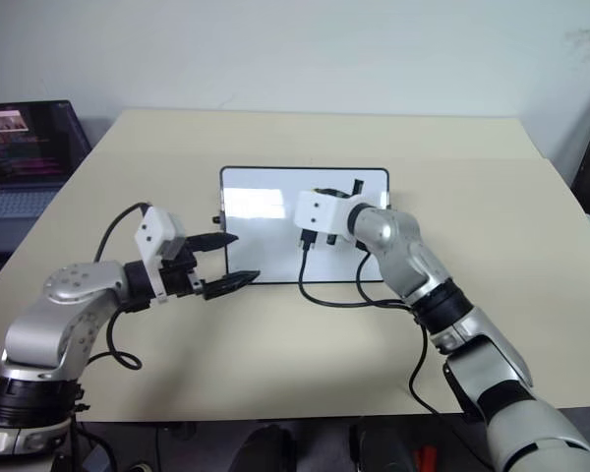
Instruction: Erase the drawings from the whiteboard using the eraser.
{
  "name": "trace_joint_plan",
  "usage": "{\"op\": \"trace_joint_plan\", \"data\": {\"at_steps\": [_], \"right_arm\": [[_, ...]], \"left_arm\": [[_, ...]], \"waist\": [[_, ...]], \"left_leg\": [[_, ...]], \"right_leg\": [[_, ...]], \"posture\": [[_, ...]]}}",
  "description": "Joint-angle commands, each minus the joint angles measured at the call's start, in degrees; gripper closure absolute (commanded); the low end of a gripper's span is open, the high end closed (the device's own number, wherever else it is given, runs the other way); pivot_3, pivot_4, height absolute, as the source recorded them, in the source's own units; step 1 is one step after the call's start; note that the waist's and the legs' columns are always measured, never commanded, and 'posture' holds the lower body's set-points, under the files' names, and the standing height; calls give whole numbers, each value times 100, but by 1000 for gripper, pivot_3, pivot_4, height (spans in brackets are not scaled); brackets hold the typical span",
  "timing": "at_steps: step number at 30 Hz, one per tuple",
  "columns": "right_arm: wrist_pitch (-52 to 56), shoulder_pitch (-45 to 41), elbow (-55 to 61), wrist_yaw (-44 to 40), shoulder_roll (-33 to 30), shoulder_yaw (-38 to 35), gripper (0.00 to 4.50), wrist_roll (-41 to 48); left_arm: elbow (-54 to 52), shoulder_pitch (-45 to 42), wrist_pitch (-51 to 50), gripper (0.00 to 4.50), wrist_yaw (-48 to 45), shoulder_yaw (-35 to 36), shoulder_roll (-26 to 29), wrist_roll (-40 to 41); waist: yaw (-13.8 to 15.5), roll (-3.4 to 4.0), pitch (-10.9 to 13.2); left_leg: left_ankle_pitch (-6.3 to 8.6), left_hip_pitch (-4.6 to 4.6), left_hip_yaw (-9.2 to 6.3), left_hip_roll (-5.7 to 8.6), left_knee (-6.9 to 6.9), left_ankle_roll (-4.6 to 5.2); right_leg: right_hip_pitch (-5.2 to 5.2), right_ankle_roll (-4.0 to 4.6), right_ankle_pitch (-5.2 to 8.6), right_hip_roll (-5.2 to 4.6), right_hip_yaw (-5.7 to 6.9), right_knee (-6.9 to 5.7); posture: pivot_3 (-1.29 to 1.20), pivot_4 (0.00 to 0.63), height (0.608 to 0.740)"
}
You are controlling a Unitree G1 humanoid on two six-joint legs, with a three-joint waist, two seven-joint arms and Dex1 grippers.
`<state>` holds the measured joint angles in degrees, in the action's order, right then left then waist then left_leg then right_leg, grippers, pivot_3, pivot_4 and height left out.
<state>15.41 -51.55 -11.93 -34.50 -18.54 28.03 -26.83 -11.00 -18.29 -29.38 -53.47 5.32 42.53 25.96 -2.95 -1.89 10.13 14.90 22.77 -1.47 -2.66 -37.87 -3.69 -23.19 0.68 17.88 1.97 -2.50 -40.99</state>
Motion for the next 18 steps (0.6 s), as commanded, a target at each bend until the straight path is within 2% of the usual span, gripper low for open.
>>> {"op": "trace_joint_plan", "data": {"at_steps": [1, 4, 10, 18], "right_arm": [[115, 331, 266, -826, -205, 292, 3488, 41], [147, 478, 461, -1095, -304, 359, 3488, -19], [240, 177, 112, -220, -194, -150, 3488, -167], [461, 647, 679, -1175, -470, 125, 3488, 30]], "left_arm": [[-92, -67, 118, 0, -36, 107, 60, 22], [-102, -61, 114, 0, -29, 109, 56, 25], [-115, -57, 104, 0, -35, 86, 42, 35], [-116, -79, 97, 0, -41, 38, 10, 40]], "waist": [[8, 0, 0], [10, 0, 0], [2, 1, 1], [98, 0, 0]], "left_leg": [[0, 1, -1, 0, 2, 0], [0, 0, -2, -1, 1, 0], [-1, -5, 0, 0, -3, 0], [-1, -1, 0, 3, -4, 0]], "right_leg": [[0, 0, 1, 0, 1, 2], [0, 0, 1, 0, 2, 3], [0, 0, 0, 1, 1, -7], [2, -1, 0, 0, 2, -1]], "posture": [[0, 150, 740], [0, 150, 740], [0, 150, 740], [0, 150, 740]]}}
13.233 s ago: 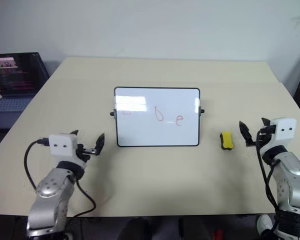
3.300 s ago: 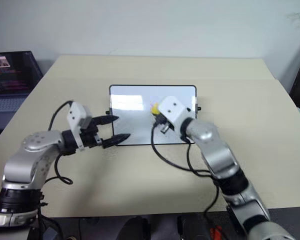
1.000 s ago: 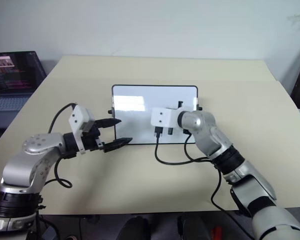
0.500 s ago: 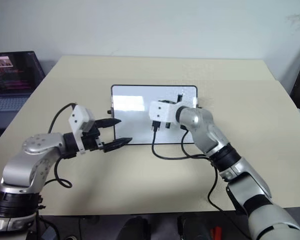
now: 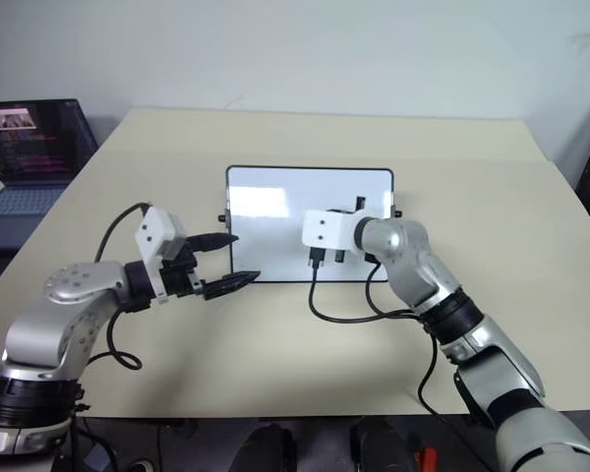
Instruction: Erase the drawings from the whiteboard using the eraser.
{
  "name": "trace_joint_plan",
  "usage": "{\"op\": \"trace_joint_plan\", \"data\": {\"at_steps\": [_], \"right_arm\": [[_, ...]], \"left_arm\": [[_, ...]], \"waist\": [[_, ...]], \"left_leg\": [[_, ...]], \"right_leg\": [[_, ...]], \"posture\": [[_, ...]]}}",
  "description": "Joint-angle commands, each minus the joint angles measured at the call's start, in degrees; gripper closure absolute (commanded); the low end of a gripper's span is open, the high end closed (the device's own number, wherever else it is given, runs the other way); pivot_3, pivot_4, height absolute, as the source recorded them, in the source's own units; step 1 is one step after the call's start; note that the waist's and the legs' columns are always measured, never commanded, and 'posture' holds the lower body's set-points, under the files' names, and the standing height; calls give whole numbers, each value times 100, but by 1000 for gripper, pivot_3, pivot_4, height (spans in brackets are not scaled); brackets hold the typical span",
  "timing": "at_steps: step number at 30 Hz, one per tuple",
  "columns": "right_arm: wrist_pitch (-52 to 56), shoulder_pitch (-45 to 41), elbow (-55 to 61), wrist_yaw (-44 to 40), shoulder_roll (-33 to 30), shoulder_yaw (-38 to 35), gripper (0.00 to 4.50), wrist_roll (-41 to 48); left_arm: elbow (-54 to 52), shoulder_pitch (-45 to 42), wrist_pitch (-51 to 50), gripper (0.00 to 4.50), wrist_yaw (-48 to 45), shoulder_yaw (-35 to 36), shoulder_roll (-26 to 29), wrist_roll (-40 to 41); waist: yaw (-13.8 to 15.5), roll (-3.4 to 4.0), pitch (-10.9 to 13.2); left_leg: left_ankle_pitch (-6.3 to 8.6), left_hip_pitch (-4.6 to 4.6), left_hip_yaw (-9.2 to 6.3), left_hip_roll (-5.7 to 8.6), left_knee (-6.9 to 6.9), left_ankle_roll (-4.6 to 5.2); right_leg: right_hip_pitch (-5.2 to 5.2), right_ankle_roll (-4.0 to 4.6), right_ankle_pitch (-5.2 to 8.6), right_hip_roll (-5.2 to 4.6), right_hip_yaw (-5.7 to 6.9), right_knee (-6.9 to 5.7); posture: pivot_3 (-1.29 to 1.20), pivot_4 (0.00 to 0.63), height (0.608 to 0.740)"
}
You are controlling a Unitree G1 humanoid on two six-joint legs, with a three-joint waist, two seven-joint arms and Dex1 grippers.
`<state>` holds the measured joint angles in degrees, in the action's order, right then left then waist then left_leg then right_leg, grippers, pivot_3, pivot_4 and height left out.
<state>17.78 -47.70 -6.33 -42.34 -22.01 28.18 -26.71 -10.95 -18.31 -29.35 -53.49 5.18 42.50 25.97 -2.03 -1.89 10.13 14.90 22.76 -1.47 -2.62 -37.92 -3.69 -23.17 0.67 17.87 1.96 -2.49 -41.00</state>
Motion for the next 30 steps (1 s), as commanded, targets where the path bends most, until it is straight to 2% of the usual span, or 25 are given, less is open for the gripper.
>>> {"op": "trace_joint_plan", "data": {"at_steps": [1, 3, 5, 9, 13, 16, 21, 25, 30], "right_arm": [[240, 323, 212, -476, -119, 159, 3488, 18], [256, 374, 295, -479, -64, 158, 3488, -16], [160, 315, 262, -47, 142, -79, 3488, 15], [619, 422, 694, 84, 548, -807, 3489, 698], [1541, 884, 1798, -175, 636, -1488, 3489, 1503], [2377, 1500, 2937, -403, 443, -2028, 3489, 2119], [3143, 2557, 4048, -209, 17, -2581, 3496, 2480], [3338, 3396, 4466, 116, -80, -2827, 3497, 2640], [3214, 3650, 4493, 574, 100, -2699, 3497, 2778]], "left_arm": [[-121, -78, 95, 0, -40, 50, 11, 40], [-116, -86, 94, 0, -41, 48, 8, 46], [-114, -90, 97, 0, -43, 42, 6, 50], [-114, -94, 101, 0, -39, 37, -5, 56], [-75, -132, 155, 0, -50, -4, -52, 44], [-100, -197, 163, 0, -148, -10, -123, 167], [5, -358, 182, 0, -226, -117, -159, 123], [93, -523, 187, 0, -369, -254, -192, 112], [324, -709, 261, 0, -512, -338, -188, 54]], "waist": [[12, -1, -1], [12, -1, -1], [8, -1, 0], [-25, 2, 2], [17, 3, 3], [59, 3, 3], [43, 3, 3], [24, 3, 3], [-77, 4, 4]], "left_leg": [[0, 0, 0, 0, 0, 0], [0, 0, 0, -1, 2, 0], [0, -2, 0, -2, 3, 0], [0, 0, 0, -5, 4, 0], [2, 14, -5, -5, 6, -1], [6, 24, -7, -3, 10, -4], [9, 23, -5, 3, 7, -5], [9, 15, 1, 1, 9, -5], [8, 6, 6, 2, 8, -6]], "right_leg": [[0, 0, 0, 0, 0, 0], [0, 0, 0, 0, 1, 1], [-1, 0, 0, 1, 1, -1], [-4, 0, 0, 4, 1, -3], [-8, 0, 2, 3, 5, 9], [-8, -5, 6, -4, 7, 24], [-6, -8, 8, -8, 4, 28], [-5, -10, 10, 1, 4, 20], [-5, -33, 22, 14, -9, 11]], "posture": [[0, 150, 740], [0, 150, 740], [0, 150, 740], [0, 150, 740], [0, 150, 740], [0, 150, 740], [0, 150, 740], [0, 150, 740], [0, 150, 740]]}}
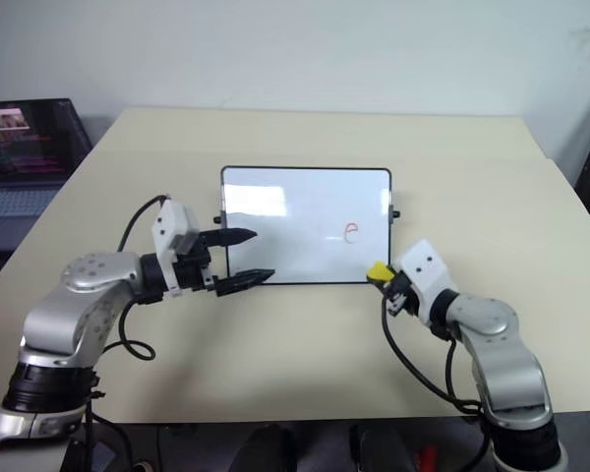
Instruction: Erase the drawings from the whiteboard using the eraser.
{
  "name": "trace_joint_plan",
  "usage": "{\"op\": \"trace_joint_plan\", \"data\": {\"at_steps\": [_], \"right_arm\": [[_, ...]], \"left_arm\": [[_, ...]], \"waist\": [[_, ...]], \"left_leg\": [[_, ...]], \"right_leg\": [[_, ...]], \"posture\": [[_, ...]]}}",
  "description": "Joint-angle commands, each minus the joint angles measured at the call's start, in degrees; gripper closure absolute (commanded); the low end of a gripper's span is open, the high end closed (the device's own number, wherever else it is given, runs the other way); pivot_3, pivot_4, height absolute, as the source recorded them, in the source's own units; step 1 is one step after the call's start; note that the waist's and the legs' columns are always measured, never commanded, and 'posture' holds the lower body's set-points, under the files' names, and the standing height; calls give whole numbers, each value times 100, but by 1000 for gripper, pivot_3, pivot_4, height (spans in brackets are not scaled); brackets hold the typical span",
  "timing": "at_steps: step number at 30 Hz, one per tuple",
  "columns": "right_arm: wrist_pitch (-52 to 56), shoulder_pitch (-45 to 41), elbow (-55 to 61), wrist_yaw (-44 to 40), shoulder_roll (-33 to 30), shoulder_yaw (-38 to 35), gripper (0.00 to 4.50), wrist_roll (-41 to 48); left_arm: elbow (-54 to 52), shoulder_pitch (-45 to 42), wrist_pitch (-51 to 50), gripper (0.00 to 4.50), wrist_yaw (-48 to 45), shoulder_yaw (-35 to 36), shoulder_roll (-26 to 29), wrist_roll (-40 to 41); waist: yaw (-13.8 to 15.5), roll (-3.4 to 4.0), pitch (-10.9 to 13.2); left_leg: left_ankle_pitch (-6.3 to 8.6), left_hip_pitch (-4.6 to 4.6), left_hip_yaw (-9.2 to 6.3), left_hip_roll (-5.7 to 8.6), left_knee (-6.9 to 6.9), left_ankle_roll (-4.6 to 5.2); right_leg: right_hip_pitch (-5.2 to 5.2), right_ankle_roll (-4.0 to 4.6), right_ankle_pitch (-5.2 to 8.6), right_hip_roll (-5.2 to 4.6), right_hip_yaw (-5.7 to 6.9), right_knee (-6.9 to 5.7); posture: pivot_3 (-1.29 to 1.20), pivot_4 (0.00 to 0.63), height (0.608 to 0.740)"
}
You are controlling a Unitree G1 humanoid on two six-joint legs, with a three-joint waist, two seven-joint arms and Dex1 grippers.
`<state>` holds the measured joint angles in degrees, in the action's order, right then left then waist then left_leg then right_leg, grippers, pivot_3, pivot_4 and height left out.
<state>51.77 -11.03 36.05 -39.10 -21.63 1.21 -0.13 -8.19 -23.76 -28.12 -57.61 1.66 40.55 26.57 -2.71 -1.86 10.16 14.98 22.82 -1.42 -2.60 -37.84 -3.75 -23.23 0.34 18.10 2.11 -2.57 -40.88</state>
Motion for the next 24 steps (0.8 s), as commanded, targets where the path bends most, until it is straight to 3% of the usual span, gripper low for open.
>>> {"op": "trace_joint_plan", "data": {"at_steps": [1, 9, 16, 24], "right_arm": [[-307, -85, 179, 444, 100, 58, 3497, 24], [-1285, -1113, -951, 1256, 51, 909, 3497, -694], [-1861, -1951, -2163, 1973, 343, 898, 3497, -959], [-1545, -1851, -2359, 1182, 61, 1796, 3497, -1075]], "left_arm": [[90, -190, 153, 0, -129, -11, 17, -34], [199, -185, 199, 0, -281, -68, 100, -155], [78, -79, 169, 0, -271, -26, 130, -134], [17, -57, 137, 0, -194, -2, 123, -117]], "waist": [[-11, 0, 0], [-27, 0, 0], [-14, 0, 1], [-13, -1, 0]], "left_leg": [[0, 0, -1, 0, 0, 0], [0, 3, 2, 1, 0, 0], [0, 8, 3, -3, 1, 0], [0, 8, 0, -6, 0, 1]], "right_leg": [[0, -1, 0, 2, 1, 0], [-1, 0, 0, 4, -1, 3], [-2, 23, -13, 3, 2, 5], [-3, 24, -14, 1, 1, 4]], "posture": [[0, 150, 740], [0, 150, 740], [0, 150, 740], [0, 150, 740]]}}
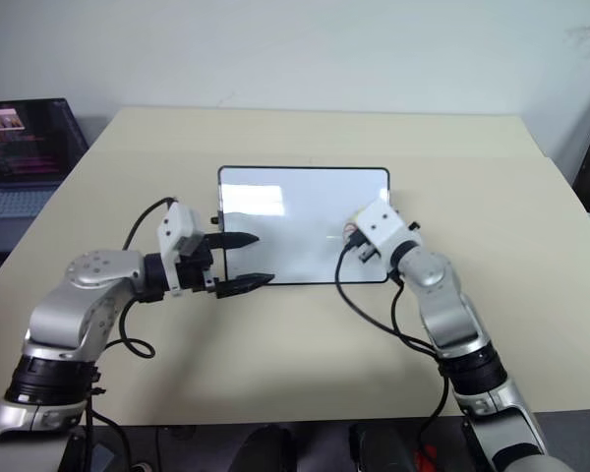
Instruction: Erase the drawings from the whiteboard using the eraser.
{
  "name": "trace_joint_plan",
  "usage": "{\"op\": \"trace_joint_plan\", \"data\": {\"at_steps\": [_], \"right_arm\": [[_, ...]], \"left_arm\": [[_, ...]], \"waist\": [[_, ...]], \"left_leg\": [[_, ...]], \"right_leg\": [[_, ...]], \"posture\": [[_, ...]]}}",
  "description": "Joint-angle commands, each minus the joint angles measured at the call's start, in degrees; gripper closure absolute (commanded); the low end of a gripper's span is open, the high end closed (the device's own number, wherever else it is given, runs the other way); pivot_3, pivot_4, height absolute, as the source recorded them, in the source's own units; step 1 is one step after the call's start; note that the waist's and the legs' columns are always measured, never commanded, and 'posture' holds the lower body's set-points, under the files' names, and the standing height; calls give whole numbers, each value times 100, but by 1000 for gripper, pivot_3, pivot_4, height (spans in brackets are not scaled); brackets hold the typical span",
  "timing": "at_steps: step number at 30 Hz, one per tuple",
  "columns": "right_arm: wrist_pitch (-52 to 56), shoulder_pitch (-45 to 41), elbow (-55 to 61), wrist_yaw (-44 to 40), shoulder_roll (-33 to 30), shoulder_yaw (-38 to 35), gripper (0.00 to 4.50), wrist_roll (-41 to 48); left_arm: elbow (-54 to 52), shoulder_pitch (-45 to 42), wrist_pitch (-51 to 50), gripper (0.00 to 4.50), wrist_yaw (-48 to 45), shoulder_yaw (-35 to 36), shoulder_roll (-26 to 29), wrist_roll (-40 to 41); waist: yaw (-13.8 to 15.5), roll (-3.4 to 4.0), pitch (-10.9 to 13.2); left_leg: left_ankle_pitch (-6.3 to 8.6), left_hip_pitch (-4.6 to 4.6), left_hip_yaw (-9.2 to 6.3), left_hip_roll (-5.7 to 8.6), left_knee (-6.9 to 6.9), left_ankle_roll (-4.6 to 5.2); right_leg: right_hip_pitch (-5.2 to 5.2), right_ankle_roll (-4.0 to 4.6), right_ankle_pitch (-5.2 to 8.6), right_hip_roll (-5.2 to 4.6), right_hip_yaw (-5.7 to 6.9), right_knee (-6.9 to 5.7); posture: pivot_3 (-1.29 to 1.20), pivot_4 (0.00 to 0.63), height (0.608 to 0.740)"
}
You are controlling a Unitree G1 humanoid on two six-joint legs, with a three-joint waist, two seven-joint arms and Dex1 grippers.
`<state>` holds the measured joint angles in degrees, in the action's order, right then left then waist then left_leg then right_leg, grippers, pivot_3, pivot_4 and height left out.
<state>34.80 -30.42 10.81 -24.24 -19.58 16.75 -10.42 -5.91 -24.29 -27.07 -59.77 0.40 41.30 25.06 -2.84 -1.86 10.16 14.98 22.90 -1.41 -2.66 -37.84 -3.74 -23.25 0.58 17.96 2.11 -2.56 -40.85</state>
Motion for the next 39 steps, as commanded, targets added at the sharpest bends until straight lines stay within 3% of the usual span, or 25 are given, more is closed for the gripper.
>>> {"op": "trace_joint_plan", "data": {"at_steps": [1, 4, 8, 11, 21, 31, 36, 39], "right_arm": [[180, 139, 209, -426, -225, 359, 3497, -70], [157, 162, 225, -438, -315, 462, 3497, -173], [-259, -154, -124, 367, -182, 161, 3498, -583], [-275, -275, -289, 526, -127, 28, 3499, -611], [503, 246, 298, -1057, -530, 583, 3500, -138], [-321, -331, -222, 373, -104, 61, 3502, -667], [-341, -355, -261, 144, -17, 189, 3502, -605], [-110, -202, -85, -569, -126, 554, 3502, -462]], "left_arm": [[-220, 4, 28, 0, 35, 125, 45, 38], [-240, 21, 13, 0, 56, 124, 43, 52], [-263, 38, -10, 0, 61, 130, 51, 64], [-288, 54, -23, 0, 71, 136, 48, 69], [-329, 97, -37, 0, 105, 152, 22, 86], [-350, 123, -60, 0, 112, 147, 12, 95], [-387, 158, -73, 0, 122, 152, 26, 117], [-399, 173, -69, 0, 139, 158, 34, 125]], "waist": [[0, 0, 0], [-3, -1, 0], [-8, -1, 0], [-3, -1, 0], [10, -6, -4], [-25, -6, -4], [-2, -6, -4], [-15, -5, -4]], "left_leg": [[0, -1, -1, 0, -1, 0], [0, -5, 0, 1, -4, 0], [-1, -8, 1, 1, -6, 0], [-2, -8, 1, 2, -8, -1], [-2, -9, -1, 1, -7, 0], [-4, -16, 1, 2, -9, -1], [-3, -6, 1, 0, -6, -1], [-2, -6, -1, -1, -3, 0]], "right_leg": [[0, 0, 0, 0, 0, -2], [2, 0, 0, 0, 1, -6], [2, -1, 0, 0, 2, -13], [3, -2, -1, -1, 2, -15], [7, -1, -1, -2, 3, -11], [7, -16, 5, 1, 1, -19], [4, 4, -5, 0, 2, -10], [4, 5, -5, 0, -2, -5]], "posture": [[0, 150, 740], [0, 150, 740], [0, 150, 740], [0, 150, 740], [0, 150, 740], [0, 150, 740], [0, 150, 740], [0, 150, 740]]}}
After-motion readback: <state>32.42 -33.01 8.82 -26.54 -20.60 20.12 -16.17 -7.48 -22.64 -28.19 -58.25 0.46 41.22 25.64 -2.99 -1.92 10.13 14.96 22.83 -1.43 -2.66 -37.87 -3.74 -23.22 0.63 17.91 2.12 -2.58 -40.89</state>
